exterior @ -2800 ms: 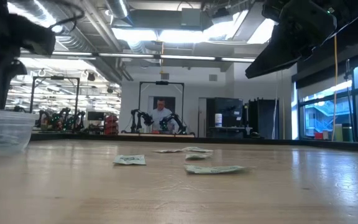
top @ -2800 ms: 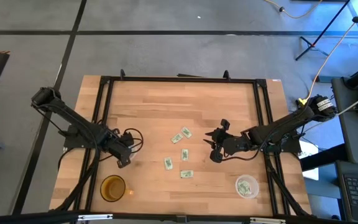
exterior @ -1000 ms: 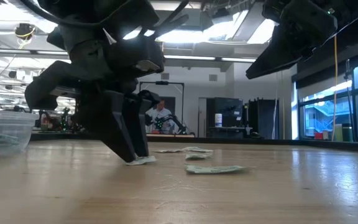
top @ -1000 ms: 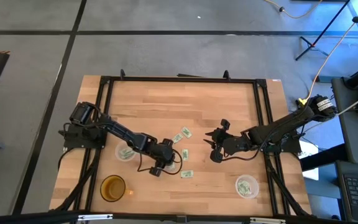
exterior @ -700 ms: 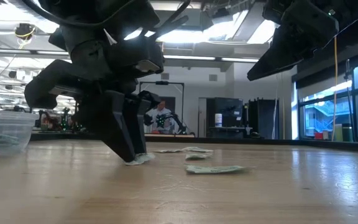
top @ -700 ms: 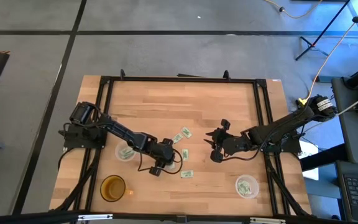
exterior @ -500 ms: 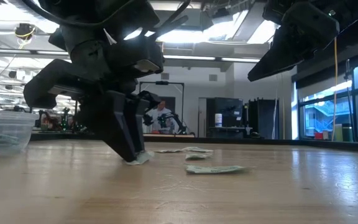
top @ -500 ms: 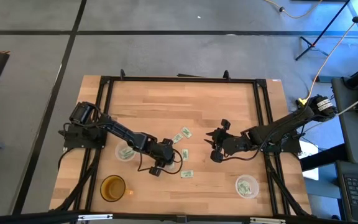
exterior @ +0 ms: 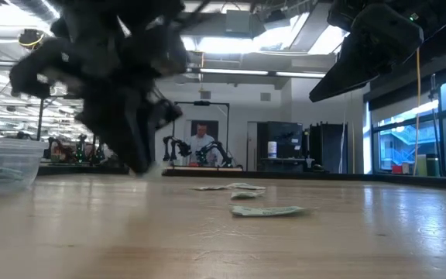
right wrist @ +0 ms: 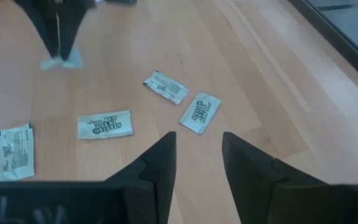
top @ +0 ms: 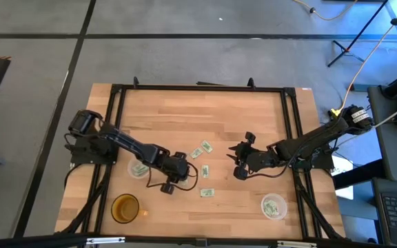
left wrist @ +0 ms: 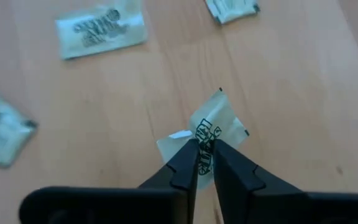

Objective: Pick and place items into bin
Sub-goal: Put the green stevia packet into the left transparent bin

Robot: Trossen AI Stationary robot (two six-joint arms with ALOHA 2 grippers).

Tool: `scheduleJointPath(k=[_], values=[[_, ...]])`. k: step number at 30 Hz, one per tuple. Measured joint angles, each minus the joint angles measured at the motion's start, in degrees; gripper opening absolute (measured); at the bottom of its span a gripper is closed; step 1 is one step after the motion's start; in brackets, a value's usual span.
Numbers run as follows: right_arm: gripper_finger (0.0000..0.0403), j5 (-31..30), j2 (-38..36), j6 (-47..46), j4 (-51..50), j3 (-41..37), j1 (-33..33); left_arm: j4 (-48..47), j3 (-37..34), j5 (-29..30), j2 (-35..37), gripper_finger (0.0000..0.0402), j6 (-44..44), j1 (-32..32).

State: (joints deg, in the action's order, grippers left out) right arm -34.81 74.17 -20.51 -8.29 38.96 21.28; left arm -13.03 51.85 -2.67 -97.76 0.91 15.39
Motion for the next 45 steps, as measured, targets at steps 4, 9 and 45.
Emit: scheduleJointPath(k=[4,9,45], values=[[0.0133,-0.01,0.0,0.0,0.01,0.02,0.0,-5.85,0.05,0.3,4.18,0.003,1.76,-0.01],[0.0133,0.0,0.0,0.0,-0.07,0.02,0.0,-15.58,0.07,0.35,10.86,0.0021,7.67,0.01],[0.0133,0.04,0.0,4.47,6.13,0.02,0.01,-37.99,-16.59,9.48,32.42,0.0051,52.34,10.46]])
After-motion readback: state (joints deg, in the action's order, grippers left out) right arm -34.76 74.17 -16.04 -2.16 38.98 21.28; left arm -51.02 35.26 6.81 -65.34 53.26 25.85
